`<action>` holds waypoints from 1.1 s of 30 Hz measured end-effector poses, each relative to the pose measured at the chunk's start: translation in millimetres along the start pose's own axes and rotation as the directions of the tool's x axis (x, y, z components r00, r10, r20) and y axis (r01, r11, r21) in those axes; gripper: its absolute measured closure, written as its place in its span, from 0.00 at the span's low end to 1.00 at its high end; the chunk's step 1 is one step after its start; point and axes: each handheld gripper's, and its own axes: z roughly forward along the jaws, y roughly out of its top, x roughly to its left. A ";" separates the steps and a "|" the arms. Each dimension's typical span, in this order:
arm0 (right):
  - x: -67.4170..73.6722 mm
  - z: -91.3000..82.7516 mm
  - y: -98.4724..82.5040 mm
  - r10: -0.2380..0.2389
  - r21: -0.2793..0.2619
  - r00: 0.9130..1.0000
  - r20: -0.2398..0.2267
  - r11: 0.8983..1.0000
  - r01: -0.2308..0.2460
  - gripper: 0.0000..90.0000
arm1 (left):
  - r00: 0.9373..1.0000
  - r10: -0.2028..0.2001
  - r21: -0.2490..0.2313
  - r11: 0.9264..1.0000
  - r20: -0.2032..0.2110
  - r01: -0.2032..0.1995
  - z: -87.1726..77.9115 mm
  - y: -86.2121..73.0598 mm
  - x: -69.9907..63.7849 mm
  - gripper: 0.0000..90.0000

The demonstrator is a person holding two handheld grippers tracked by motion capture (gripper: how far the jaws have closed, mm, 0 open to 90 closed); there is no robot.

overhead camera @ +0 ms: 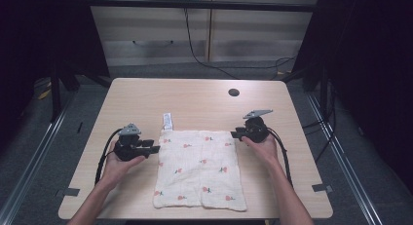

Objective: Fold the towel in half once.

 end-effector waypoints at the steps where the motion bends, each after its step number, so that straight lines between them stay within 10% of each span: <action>1: -1.0 3.0 1.1 0.006 0.007 1.000 -0.002 1.000 -0.006 0.74 | 1.000 -0.007 -0.006 1.000 0.000 0.007 0.3 0.5 2.1 0.64; 33: -2.8 22.5 -0.6 0.001 0.028 0.999 -0.035 1.000 0.000 0.97 | 0.995 -0.086 0.081 0.993 -0.042 0.089 52.7 32.9 48.2 0.64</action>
